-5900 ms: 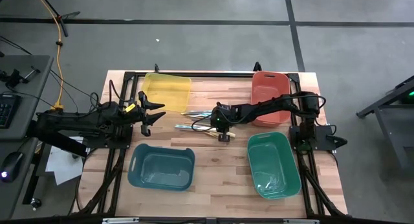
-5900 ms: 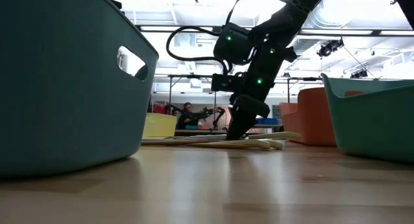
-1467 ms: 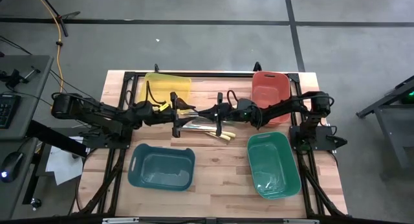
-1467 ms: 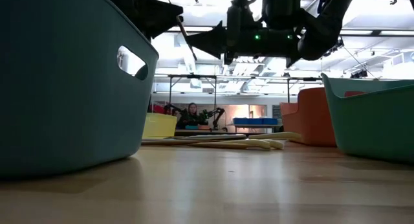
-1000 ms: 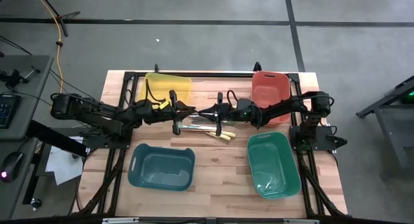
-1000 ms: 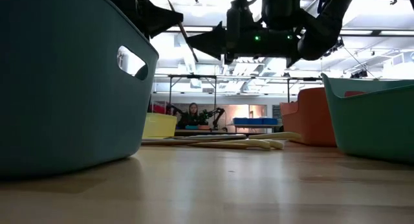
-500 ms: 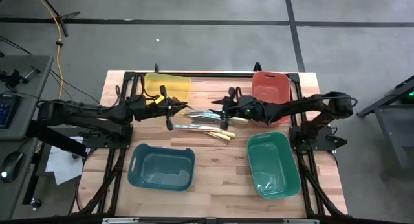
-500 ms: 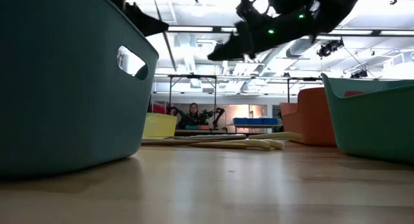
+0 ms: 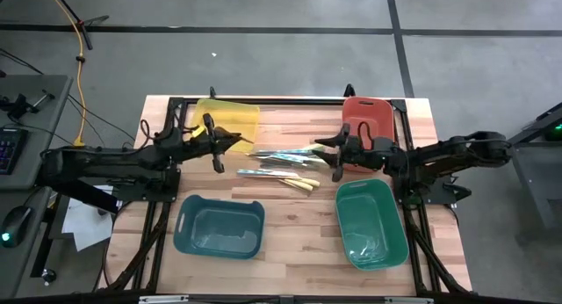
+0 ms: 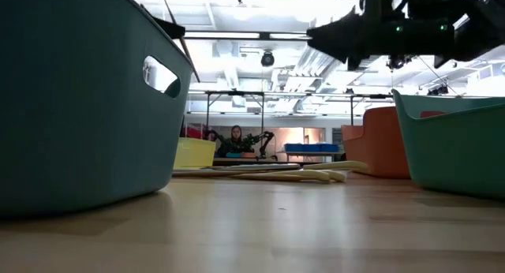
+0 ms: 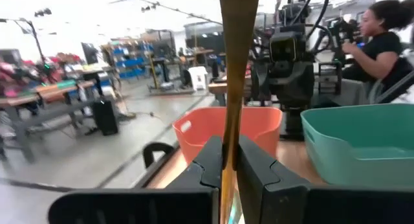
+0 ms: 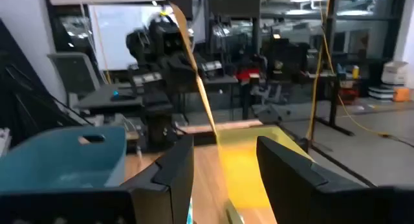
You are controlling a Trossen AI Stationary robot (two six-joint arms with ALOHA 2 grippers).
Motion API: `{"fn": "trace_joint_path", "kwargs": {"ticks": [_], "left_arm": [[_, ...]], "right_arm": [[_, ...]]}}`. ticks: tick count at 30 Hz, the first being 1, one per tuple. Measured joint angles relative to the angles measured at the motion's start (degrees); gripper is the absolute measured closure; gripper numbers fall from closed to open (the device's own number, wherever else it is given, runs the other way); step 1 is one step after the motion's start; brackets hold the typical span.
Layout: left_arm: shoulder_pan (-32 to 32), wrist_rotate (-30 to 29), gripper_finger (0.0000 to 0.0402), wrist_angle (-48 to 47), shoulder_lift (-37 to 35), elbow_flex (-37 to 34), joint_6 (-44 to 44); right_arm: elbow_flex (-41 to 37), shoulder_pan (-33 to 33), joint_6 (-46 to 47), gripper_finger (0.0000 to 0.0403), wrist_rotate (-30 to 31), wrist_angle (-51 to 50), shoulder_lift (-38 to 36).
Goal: Sort silverware by color (type)
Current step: Put the gold knife into the yellow bin
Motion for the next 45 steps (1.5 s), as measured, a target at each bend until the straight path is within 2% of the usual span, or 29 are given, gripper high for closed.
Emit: {"fn": "trace_joint_path", "kwargs": {"ticks": [3, 14, 17, 20, 25, 27, 30, 36, 45], "left_arm": [[1.81, 1.5, 0.0394, -0.75, 0.58, 0.0, -1.31], [4.11, 0.41, 0.0394, -2.62, 0.54, 0.98, -1.48], [6.57, -2.98, 0.0394, -12.81, 0.54, 7.17, -0.81], [10.21, -5.25, 0.0394, -33.18, 1.83, 18.25, 1.76], [17.1, -10.7, 0.0394, -60.66, 10.08, 35.36, 7.49], [19.98, -11.58, 0.0394, -66.78, 14.06, 40.01, 9.2], [23.8, -11.64, 0.0394, -72.81, 20.32, 43.26, 10.85], [28.48, -11.54, 0.0394, -77.6, 32.55, 43.97, 12.56], [29.04, -13.43, 0.0394, -78.59, 46.62, 43.93, 14.86]], "right_arm": [[1.05, -0.01, -1.55, 0.0249, 0.05, -1.06, 0.02], [1.45, -0.04, -3.06, 0.0249, 0.16, -1.12, 0.04], [1.45, -0.04, -3.03, 0.0249, 0.18, -1.12, 0.04], [1.45, -0.04, -2.87, 0.0249, 0.23, -1.1, 0.07], [1.45, -0.04, -2.87, 0.0249, 0.29, -1.08, 0.07], [1.45, -0.04, -2.84, 0.0249, 0.29, -1.08, 0.07], [1.45, -0.04, -1.98, 0.0249, 0.29, -1.08, 0.07], [1.49, -0.04, -1.34, 0.0249, 0.27, -1.67, 0.09], [1.52, -0.04, -1.34, 0.0249, 0.19, -1.95, 0.11]]}}
